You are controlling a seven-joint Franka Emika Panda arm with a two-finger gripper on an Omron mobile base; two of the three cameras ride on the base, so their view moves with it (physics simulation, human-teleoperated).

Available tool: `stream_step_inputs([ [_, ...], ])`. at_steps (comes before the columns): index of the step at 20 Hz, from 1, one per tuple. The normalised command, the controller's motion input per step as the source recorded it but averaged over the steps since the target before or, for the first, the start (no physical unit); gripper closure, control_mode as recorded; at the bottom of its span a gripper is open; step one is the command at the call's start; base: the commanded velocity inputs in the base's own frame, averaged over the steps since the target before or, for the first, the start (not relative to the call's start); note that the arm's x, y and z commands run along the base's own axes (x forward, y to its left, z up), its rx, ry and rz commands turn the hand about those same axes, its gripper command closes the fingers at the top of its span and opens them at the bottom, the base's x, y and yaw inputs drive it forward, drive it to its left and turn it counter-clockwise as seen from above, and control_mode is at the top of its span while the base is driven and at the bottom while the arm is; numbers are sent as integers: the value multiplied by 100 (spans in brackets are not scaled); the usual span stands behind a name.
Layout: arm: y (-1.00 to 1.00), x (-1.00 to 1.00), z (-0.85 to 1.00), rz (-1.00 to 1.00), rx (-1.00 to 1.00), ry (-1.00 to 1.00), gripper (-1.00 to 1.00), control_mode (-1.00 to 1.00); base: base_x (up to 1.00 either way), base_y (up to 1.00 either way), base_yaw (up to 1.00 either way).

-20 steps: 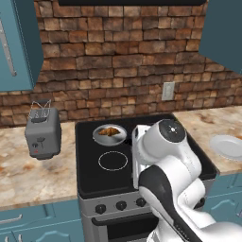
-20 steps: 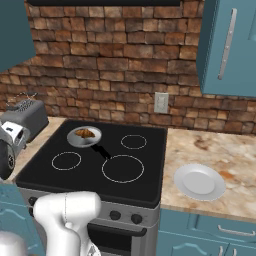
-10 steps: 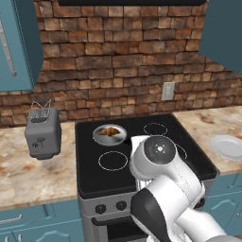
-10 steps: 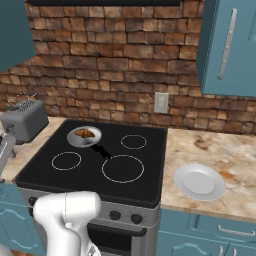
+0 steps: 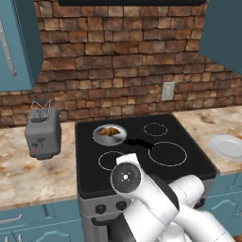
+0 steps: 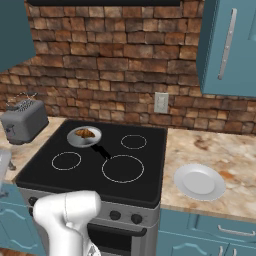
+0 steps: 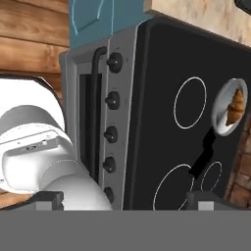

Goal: Pick the croissant and place it on the pan. Then turn on the stove to warm the croissant.

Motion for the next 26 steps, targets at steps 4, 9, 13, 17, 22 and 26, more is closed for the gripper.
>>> stream_step_inputs([
  [4,0,-11,-59,0,-19,0,-100,-100,0,0,0],
  [9,-1,-13,-55,0,-17,-2,-100,-100,0,0,0],
  [13,0,-11,-46,0,-12,-4,-100,-100,0,0,0],
  [17,0,0,-39,0,-5,-5,-100,-100,0,0,0],
  [22,0,0,-41,0,-8,-4,-100,-100,0,0,0],
  [26,3,0,-19,0,-14,0,-100,-100,0,0,0],
])
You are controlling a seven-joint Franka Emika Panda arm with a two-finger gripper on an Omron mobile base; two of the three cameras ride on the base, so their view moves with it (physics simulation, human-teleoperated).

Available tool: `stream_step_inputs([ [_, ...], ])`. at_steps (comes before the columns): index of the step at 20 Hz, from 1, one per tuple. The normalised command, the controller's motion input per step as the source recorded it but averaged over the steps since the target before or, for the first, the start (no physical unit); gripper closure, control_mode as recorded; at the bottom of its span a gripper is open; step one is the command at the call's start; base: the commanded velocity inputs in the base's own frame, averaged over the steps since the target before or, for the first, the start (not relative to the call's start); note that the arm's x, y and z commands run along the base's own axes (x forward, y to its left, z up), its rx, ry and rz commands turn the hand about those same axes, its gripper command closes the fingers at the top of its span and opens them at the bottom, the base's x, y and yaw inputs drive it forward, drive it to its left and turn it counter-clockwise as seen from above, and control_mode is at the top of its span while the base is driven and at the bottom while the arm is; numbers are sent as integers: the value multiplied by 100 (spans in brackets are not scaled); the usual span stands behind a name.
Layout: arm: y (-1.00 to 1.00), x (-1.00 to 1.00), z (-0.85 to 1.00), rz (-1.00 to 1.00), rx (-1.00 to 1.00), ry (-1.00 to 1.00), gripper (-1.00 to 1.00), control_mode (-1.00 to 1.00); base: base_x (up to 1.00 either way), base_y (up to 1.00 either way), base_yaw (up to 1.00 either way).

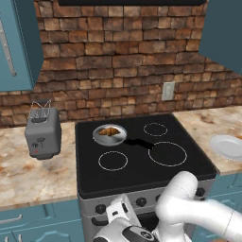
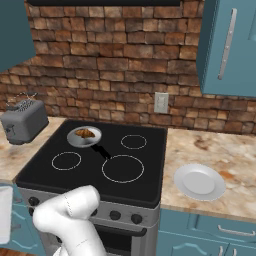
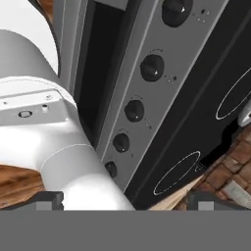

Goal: Pick the croissant and place it on the pan. Then turn on the stove to warm the croissant.

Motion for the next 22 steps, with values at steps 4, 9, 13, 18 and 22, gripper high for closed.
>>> stream_step_inputs([
  [4,10,5,-3,0,-16,4,-100,-100,0,0,0],
  [9,21,7,-3,0,-20,5,-100,-100,0,0,0],
  [13,26,26,-25,0,-18,0,-100,-100,0,0,0],
  [18,26,32,-42,0,-20,0,-100,-100,0,0,0],
  [22,21,40,-61,0,-20,0,-100,-100,0,0,0],
])
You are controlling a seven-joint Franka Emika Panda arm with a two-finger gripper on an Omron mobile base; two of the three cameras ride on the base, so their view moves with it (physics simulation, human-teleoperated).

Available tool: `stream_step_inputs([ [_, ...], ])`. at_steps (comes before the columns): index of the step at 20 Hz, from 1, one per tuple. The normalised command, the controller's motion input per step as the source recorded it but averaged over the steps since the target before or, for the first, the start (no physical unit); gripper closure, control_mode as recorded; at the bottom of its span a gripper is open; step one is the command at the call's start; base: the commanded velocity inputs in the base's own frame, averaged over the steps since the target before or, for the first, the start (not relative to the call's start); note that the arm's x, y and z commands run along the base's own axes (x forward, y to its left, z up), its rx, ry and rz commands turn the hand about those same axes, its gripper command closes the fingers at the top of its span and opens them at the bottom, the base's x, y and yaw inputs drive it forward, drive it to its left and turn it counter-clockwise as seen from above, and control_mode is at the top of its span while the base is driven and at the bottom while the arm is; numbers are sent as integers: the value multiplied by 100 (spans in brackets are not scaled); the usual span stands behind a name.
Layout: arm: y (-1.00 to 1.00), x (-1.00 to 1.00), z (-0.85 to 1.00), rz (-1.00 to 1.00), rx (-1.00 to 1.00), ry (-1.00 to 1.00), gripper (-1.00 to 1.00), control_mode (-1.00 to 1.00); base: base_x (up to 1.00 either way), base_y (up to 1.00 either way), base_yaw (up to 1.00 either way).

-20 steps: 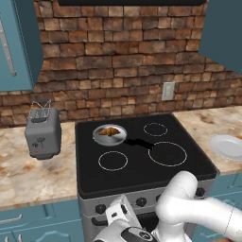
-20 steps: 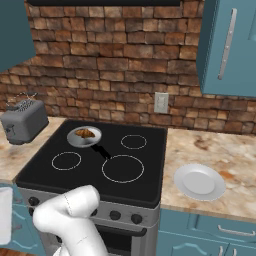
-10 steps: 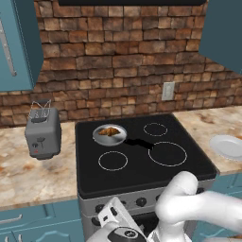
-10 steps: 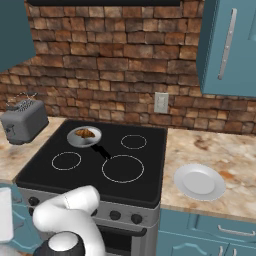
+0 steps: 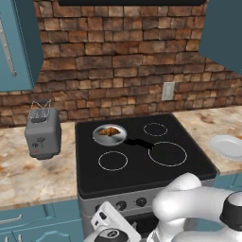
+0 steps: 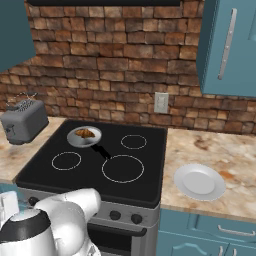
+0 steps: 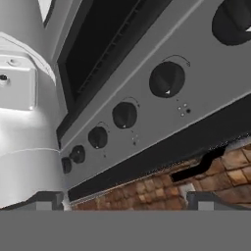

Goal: Pick the croissant and place it on the pan. Then turn on the stove to warm the croissant.

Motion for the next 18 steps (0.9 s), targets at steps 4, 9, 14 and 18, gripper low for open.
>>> stream_step_inputs([
  [4,8,24,-38,0,-17,-1,-100,-100,0,0,0],
  [9,0,19,-29,0,-12,-3,-100,-100,0,0,0],
  [14,0,15,-17,0,-5,-3,-100,-100,0,0,0],
  [18,0,16,-22,6,-2,-7,-100,-100,0,0,0],
])
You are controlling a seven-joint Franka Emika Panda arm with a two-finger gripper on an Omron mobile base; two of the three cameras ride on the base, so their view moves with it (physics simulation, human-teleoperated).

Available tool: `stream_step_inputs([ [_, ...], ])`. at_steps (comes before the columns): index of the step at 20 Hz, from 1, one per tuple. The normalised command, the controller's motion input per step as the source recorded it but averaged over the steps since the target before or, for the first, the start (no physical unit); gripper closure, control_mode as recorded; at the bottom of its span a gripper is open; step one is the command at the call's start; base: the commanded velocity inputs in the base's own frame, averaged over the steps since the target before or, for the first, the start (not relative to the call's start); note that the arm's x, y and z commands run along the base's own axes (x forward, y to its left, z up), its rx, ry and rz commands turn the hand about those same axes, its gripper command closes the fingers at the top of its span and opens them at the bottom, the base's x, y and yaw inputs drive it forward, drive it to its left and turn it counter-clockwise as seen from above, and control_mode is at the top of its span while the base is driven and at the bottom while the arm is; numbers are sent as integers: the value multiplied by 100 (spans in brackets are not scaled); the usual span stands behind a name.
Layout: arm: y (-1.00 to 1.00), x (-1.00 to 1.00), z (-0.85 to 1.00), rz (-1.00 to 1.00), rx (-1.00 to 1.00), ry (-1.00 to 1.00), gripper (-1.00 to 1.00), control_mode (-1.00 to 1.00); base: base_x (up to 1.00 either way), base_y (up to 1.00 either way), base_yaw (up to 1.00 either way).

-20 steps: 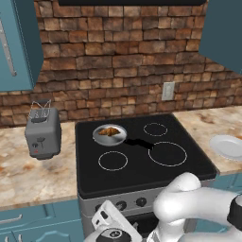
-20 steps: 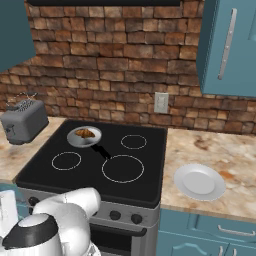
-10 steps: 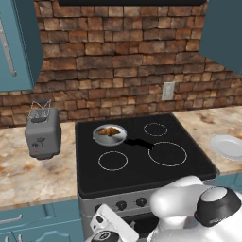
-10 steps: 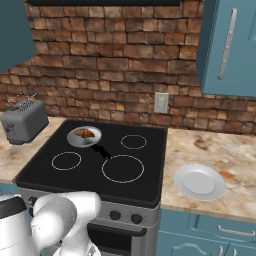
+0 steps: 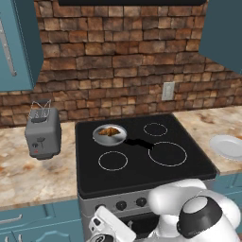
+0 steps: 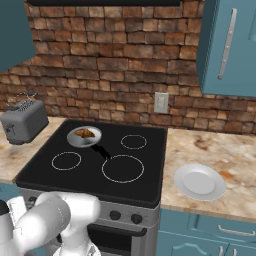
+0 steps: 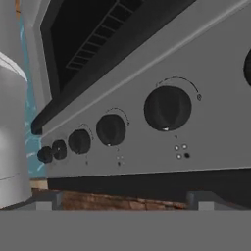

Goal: Pick the croissant and place it on the pan. Then turn on the stove to warm the croissant.

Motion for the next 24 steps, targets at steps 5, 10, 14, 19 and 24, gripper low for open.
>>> stream_step_inputs([
  [5,0,1,-10,12,-1,-9,-100,-100,0,0,0],
  [10,-1,0,-3,17,0,-10,-100,-100,0,0,0],
  [14,-9,0,0,20,0,-7,-100,-100,0,0,0],
  [19,-10,10,-1,20,0,-1,-100,-100,0,0,0],
  [24,-17,20,0,19,0,1,-100,-100,0,0,0],
])
